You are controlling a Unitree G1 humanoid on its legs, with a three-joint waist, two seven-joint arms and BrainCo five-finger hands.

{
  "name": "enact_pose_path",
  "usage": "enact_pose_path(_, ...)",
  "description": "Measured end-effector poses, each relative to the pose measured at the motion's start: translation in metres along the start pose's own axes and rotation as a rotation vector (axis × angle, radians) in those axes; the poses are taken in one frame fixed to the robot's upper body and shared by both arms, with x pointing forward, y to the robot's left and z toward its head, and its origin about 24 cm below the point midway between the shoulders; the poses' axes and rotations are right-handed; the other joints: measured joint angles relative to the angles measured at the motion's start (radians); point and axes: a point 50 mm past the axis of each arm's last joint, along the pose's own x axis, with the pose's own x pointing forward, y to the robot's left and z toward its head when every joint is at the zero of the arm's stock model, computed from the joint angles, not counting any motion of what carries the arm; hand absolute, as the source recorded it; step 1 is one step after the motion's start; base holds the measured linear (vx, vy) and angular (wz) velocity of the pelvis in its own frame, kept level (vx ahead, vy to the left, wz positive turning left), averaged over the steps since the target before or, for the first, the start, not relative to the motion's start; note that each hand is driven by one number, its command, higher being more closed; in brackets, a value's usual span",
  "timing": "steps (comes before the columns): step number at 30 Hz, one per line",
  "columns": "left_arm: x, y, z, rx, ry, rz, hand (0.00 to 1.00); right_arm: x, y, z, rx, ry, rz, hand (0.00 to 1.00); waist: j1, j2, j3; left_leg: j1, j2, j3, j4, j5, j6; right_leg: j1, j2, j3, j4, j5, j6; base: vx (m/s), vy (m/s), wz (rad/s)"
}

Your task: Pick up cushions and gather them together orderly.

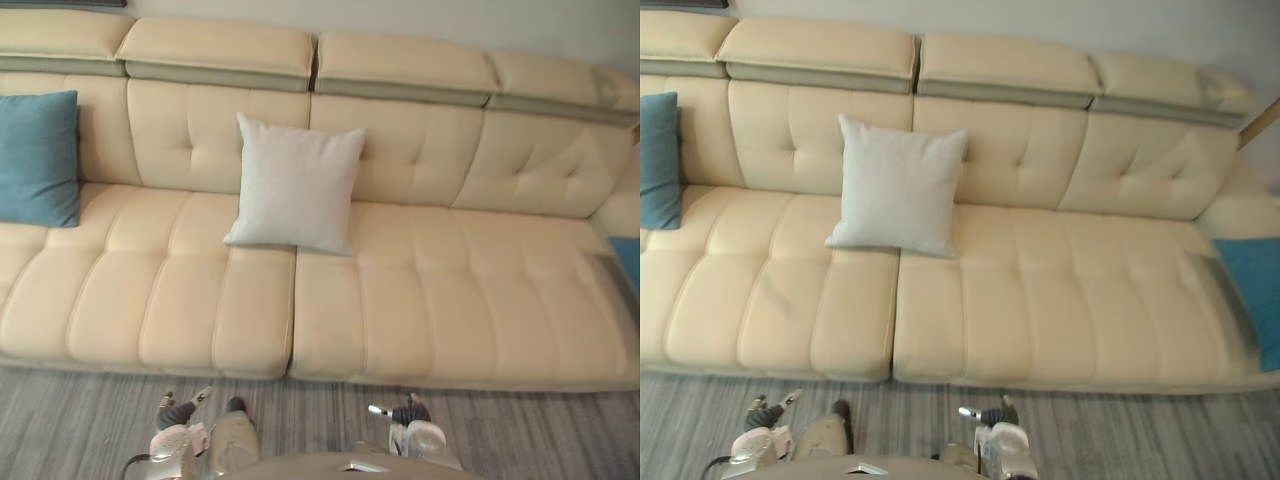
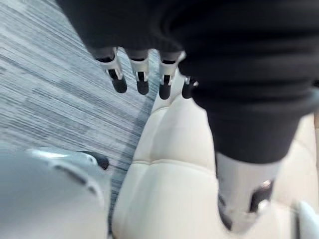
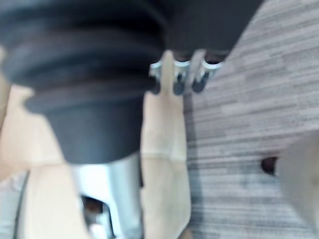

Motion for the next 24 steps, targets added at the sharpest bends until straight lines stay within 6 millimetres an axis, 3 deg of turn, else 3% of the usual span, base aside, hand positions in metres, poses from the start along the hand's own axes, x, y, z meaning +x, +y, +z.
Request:
enact_pose_path(1, -0.002, -0.006, -0.001, 0.011, 0.001, -0.02, 0.0, 0.0, 0.001, 0.004, -0.013, -0.017, 0.003, 0.0, 0.0, 0.017, 0.007, -0.005, 0.018, -0.004, -0.018, 0.027, -0.008, 0.008, 0.024, -0.007, -0.044, 0.015, -0.033, -0.3, -0.196, -0.09)
enact_pose_path(3, -0.004, -0.014, -0.003, 0.015, 0.006, -0.044, 0.0, 0.0, 0.002, 0.007, -0.021, -0.035, 0.003, 0.0, -0.005, 0.045, 0.011, 0.006, 0.038, -0.004, -0.048, 0.062, -0.016, 0.017, 0.046, -0.019, -0.064, 0.035, -0.052, -0.3, -0.142, -0.01)
enact_pose_path(4, -0.005, -0.016, -0.003, 0.026, 0.002, -0.049, 0.0, -0.002, 0.0, 0.003, -0.028, -0.027, -0.009, 0.0, -0.008, 0.038, 0.017, 0.026, 0.044, 0.004, -0.084, 0.089, -0.018, 0.012, 0.052, -0.022, -0.059, 0.041, -0.061, -0.33, -0.095, 0.01)
enact_pose_path(6, -0.004, -0.017, -0.002, 0.046, -0.007, -0.054, 0.0, -0.003, -0.001, -0.001, -0.028, -0.014, -0.018, 0.0, -0.012, 0.036, 0.015, 0.03, 0.05, 0.022, -0.073, 0.083, -0.022, -0.004, 0.043, -0.025, -0.054, 0.052, -0.075, -0.22, -0.011, -0.12)
enact_pose_path(8, -0.004, -0.017, 0.0, 0.058, -0.017, -0.058, 0.0, -0.002, -0.004, -0.001, -0.025, -0.015, -0.028, 0.0, -0.025, 0.031, 0.021, 0.024, 0.033, 0.017, 0.054, -0.021, -0.001, -0.032, 0.017, 0.003, -0.054, 0.084, -0.066, -0.17, 0.111, -0.32)
enact_pose_path(11, -0.005, -0.016, -0.003, 0.07, -0.011, -0.055, 0.0, -0.005, -0.004, -0.01, -0.016, 0.014, -0.028, 0.0, -0.026, 0.029, 0.022, 0.065, 0.005, -0.033, 0.222, -0.217, -0.004, -0.069, -0.005, 0.089, -0.049, 0.108, -0.039, -0.17, 0.223, -0.66)
enact_pose_path(13, -0.005, -0.01, -0.008, 0.057, 0.011, -0.035, 0.0, -0.009, -0.001, -0.019, 0.011, 0.044, -0.025, 0.0, -0.031, 0.021, 0.023, 0.088, -0.031, -0.044, 0.233, -0.283, 0.004, -0.089, -0.009, 0.158, -0.036, 0.119, -0.025, -0.2, 0.328, -0.9)
enact_pose_path(15, -0.003, -0.002, -0.009, 0.077, 0.016, -0.014, 0.0, -0.012, 0.004, -0.025, 0.064, 0.073, -0.02, 0.0, -0.054, -0.007, 0.005, 0.114, -0.068, 0.004, 0.189, -0.297, 0.021, -0.089, -0.039, 0.204, -0.075, 0.151, -0.026, -0.11, 0.239, -0.64)
enact_pose_path(18, -0.002, 0.002, -0.012, 0.116, 0.025, -0.012, 0.0, -0.015, 0.0, -0.035, 0.09, 0.112, -0.037, 0.0, -0.061, -0.029, -0.011, 0.129, -0.111, 0.052, 0.154, -0.302, 0.029, -0.116, -0.056, 0.259, -0.115, 0.226, -0.026, -0.08, 0.169, -0.61)
enact_pose_path(20, -0.001, -0.001, -0.01, 0.12, 0.026, -0.019, 0.0, -0.015, -0.001, -0.036, 0.105, 0.122, -0.039, 0.0, -0.067, -0.026, -0.012, 0.129, -0.119, 0.079, 0.148, -0.303, 0.031, -0.143, -0.049, 0.291, -0.122, 0.28, -0.015, -0.06, 0.145, -1.12)
enact_pose_path(22, 0.0, -0.002, -0.012, 0.126, 0.04, -0.025, 0.0, -0.011, 0.007, -0.029, 0.1, 0.117, -0.016, 0.0, -0.063, -0.014, -0.015, 0.14, -0.098, 0.162, 0.121, -0.294, 0.041, -0.186, -0.006, 0.3, -0.167, 0.382, -0.038, -0.05, 0.084, -1.83)
enact_pose_path(24, -0.001, -0.001, -0.016, 0.139, 0.06, -0.026, 0.0, -0.009, 0.012, -0.022, 0.1, 0.103, -0.002, 0.0, -0.062, -0.006, -0.015, 0.159, -0.059, 0.263, 0.115, -0.267, 0.079, -0.203, 0.011, 0.202, -0.17, 0.377, -0.069, 0.03, 0.0, -1.58)
